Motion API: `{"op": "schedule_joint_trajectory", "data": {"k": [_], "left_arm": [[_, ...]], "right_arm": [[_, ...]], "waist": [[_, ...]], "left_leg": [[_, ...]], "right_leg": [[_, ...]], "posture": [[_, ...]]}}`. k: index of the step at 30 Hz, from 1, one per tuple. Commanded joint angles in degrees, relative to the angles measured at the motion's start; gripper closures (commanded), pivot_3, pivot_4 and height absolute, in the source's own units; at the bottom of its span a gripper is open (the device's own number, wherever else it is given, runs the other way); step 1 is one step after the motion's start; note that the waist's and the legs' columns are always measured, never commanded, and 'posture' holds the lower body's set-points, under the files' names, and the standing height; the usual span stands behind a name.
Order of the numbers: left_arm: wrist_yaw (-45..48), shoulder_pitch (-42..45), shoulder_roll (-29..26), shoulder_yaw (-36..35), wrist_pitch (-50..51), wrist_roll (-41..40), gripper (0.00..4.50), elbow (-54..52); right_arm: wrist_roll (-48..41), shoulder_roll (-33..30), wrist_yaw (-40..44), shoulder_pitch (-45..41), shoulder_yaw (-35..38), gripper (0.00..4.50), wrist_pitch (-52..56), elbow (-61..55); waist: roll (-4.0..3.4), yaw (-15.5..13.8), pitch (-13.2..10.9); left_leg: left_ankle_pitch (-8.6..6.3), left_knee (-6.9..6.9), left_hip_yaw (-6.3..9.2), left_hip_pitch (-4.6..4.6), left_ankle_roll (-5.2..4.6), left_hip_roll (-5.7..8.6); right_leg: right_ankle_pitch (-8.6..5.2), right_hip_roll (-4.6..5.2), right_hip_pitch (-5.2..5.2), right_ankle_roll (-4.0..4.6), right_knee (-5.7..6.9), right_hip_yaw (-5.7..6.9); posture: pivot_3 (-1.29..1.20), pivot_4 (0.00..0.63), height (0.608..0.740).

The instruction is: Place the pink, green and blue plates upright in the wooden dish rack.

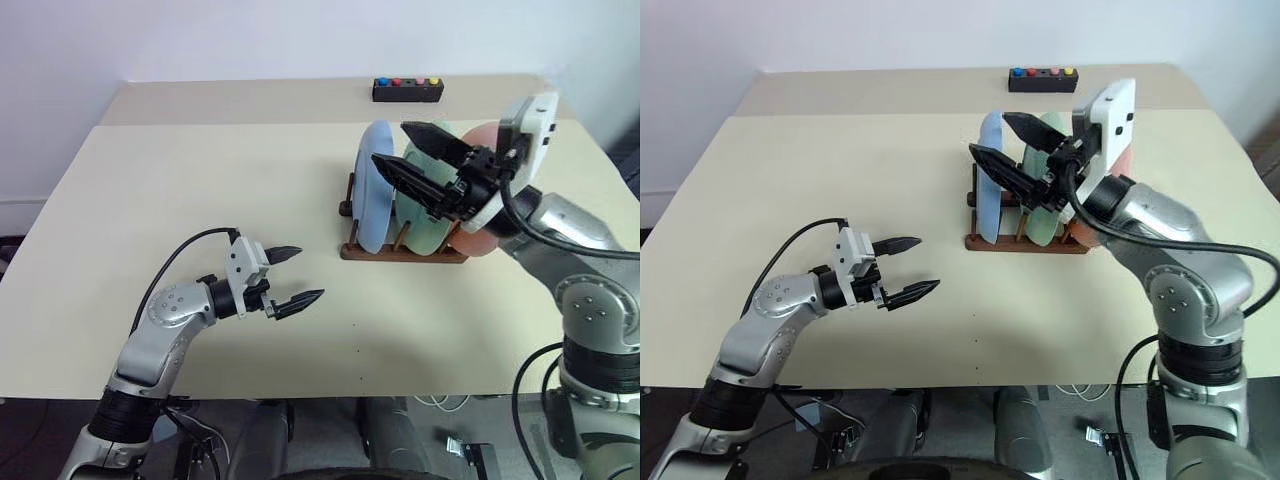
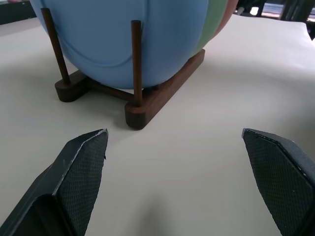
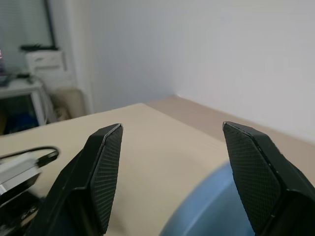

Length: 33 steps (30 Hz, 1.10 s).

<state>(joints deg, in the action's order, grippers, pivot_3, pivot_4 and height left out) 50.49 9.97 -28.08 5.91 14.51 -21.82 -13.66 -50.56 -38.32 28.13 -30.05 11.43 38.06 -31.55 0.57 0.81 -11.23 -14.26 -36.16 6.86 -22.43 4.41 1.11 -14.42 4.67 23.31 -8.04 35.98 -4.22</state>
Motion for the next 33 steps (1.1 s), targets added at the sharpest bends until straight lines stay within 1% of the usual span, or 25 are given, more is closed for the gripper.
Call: {"op": "schedule_joint_trajectory", "data": {"k": [1,2,3,5,7,9,11,14,16,19,22,28,33], "left_arm": [[-0.5,0.0,-0.2,-1.2,-0.6,-0.2,0.00,-1.5],[-0.8,0.0,-0.2,-1.3,-0.7,0.0,0.00,-1.3],[-0.8,0.1,-0.2,-1.4,-1.0,0.1,0.00,-0.8],[-0.9,0.1,-0.2,-1.5,-1.3,0.2,0.00,-0.4],[-0.7,0.4,-0.3,-1.6,-1.7,0.4,0.00,0.6],[-0.4,1.0,-0.3,-1.7,-2.6,0.9,0.00,2.6],[-0.1,1.8,-0.2,-1.8,-3.6,1.3,0.00,4.9],[-0.1,2.5,-0.2,-1.9,-5.0,2.4,0.00,7.7],[0.4,2.6,-0.8,-2.3,-6.3,3.2,0.00,10.0],[0.4,2.6,-1.6,-3.1,-7.8,4.1,0.00,12.3],[0.2,2.3,-1.9,-3.9,-8.7,4.3,0.00,13.3],[-1.2,2.3,-2.1,-5.3,-9.7,5.4,0.00,14.1],[-1.2,0.3,-2.5,-6.0,-9.8,5.4,0.00,12.9]], "right_arm": [[0.5,-3.9,3.1,2.1,9.4,1.22,-3.8,-0.7],[1.2,-5.2,3.9,3.7,11.9,1.22,-4.5,0.1],[3.0,-7.0,5.7,7.3,15.5,1.22,-5.5,1.0],[4.5,-9.2,8.8,12.5,20.3,1.22,-7.0,2.1],[4.6,-10.8,13.4,20.8,28.0,1.22,-6.6,4.0],[7.2,-11.3,18.9,30.7,33.3,1.22,-7.9,4.5],[11.6,-10.7,22.2,39.3,34.8,1.22,-10.8,4.5],[17.8,-9.3,24.7,47.1,33.7,1.22,-16.4,6.1],[20.1,-6.6,25.0,50.7,31.6,1.22,-19.2,7.4],[23.7,-3.6,24.1,52.2,27.0,1.22,-23.3,8.8],[26.4,-2.7,23.7,51.7,23.5,1.22,-26.2,10.3],[27.3,-4.2,24.2,44.8,20.2,1.22,-28.9,17.9],[27.0,-3.5,24.3,43.5,18.6,1.22,-29.5,19.1]], "waist": [[0.01,-0.1,0.0],[0.02,-0.2,0.0],[0.03,-0.3,0.0],[0.06,-0.3,0.0],[0.06,-0.3,0.0],[0.03,-0.3,0.0],[0.02,-0.2,0.0],[0.01,0.5,0.0],[0.07,0.5,0.1],[0.09,0.4,0.1],[0.08,0.3,0.1],[0.09,0.1,0.1],[0.09,0.1,0.1]], "left_leg": [[0.00,-0.01,0.00,0.00,0.00,0.00],[0.00,0.00,0.00,-0.01,0.00,0.00],[0.00,-0.01,0.00,0.00,-0.01,0.00],[-0.01,0.00,0.00,-0.02,-0.02,0.01],[-0.03,-0.01,-0.03,0.00,-0.05,0.00],[-0.04,0.01,-0.03,0.03,-0.07,0.00],[-0.05,0.02,-0.03,0.05,-0.09,0.00],[-0.05,-0.03,-0.16,0.12,-0.09,-0.01],[-0.05,-0.06,-0.20,0.17,-0.09,-0.01],[-0.05,-0.05,-0.20,0.19,-0.09,-0.03],[-0.05,-0.06,-0.20,0.16,-0.09,-0.02],[-0.05,-0.07,-0.19,0.16,-0.08,-0.02],[-0.05,-0.01,-0.17,0.16,-0.08,-0.02]], "right_leg": [[0.00,0.00,0.00,0.00,-0.01,0.00],[0.00,0.00,-0.01,0.00,-0.01,0.01],[0.00,0.00,-0.02,0.00,-0.02,0.01],[-0.01,0.00,-0.06,0.00,-0.07,0.03],[-0.01,0.01,-0.08,0.00,-0.09,0.01],[-0.01,0.00,-0.10,-0.01,-0.08,0.01],[-0.02,-0.01,-0.11,-0.02,-0.06,0.02],[-0.10,0.00,-0.12,0.11,-0.06,-0.09],[-0.11,-0.01,-0.14,0.13,-0.06,-0.13],[-0.12,-0.02,-0.17,0.14,-0.07,-0.13],[-0.12,0.01,-0.16,0.14,-0.08,-0.14],[-0.11,0.00,-0.17,0.14,-0.07,-0.12],[-0.11,0.00,-0.16,0.08,-0.06,-0.12]], "posture": [[0.00,0.150,0.740],[0.00,0.150,0.740],[0.00,0.150,0.740],[0.00,0.150,0.740],[0.00,0.150,0.740],[0.00,0.150,0.740],[0.00,0.150,0.740],[0.00,0.150,0.740],[0.00,0.150,0.740],[0.00,0.150,0.740],[0.00,0.150,0.740],[0.00,0.150,0.740],[0.00,0.150,0.740]]}}
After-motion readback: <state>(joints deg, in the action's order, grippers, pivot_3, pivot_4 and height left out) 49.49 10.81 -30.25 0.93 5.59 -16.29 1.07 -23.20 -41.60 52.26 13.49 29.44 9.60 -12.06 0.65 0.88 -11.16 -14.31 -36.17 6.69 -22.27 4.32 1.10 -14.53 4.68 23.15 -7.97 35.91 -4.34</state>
